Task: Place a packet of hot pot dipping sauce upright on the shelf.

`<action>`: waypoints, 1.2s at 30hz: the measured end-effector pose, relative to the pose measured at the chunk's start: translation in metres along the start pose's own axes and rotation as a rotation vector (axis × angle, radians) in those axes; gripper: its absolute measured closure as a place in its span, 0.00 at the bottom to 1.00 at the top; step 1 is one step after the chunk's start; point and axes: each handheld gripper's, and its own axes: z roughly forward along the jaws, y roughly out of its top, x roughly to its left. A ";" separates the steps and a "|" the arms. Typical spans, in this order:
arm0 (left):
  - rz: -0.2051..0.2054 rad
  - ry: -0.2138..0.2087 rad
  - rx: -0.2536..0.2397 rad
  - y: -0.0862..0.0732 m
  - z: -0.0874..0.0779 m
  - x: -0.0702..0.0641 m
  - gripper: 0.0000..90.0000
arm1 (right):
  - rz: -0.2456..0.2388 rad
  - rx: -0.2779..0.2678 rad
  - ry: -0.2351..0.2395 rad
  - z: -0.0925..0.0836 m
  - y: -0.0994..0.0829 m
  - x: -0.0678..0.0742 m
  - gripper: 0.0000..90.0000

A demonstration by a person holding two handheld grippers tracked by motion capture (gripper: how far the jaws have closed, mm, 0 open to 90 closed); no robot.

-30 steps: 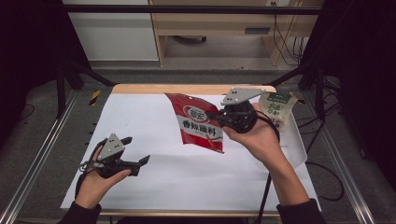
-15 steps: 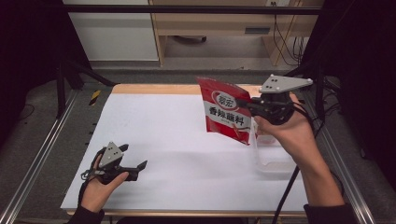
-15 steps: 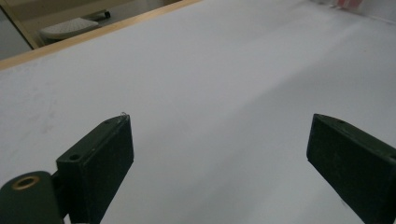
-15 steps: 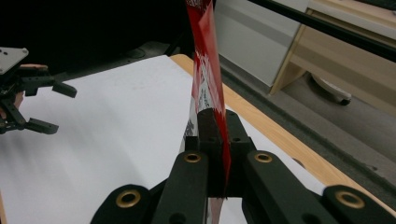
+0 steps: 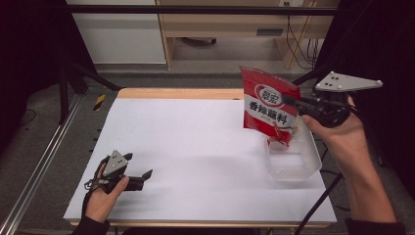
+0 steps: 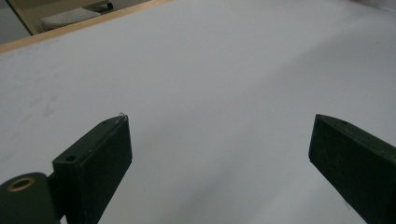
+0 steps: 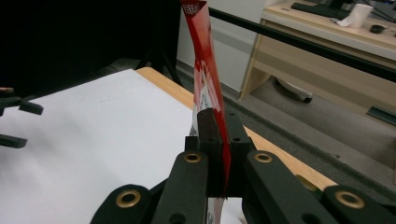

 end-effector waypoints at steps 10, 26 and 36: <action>-0.014 0.032 -0.008 -0.002 -0.001 0.004 0.07 | 0.045 -0.013 -0.062 -0.025 -0.019 -0.026 1.00; -0.016 0.029 -0.003 -0.003 -0.001 0.005 0.07 | 0.084 0.007 -0.086 -0.043 -0.046 -0.045 0.99; -0.012 0.028 0.000 -0.003 -0.001 0.006 0.07 | 0.100 0.037 -0.059 -0.037 -0.069 -0.049 0.99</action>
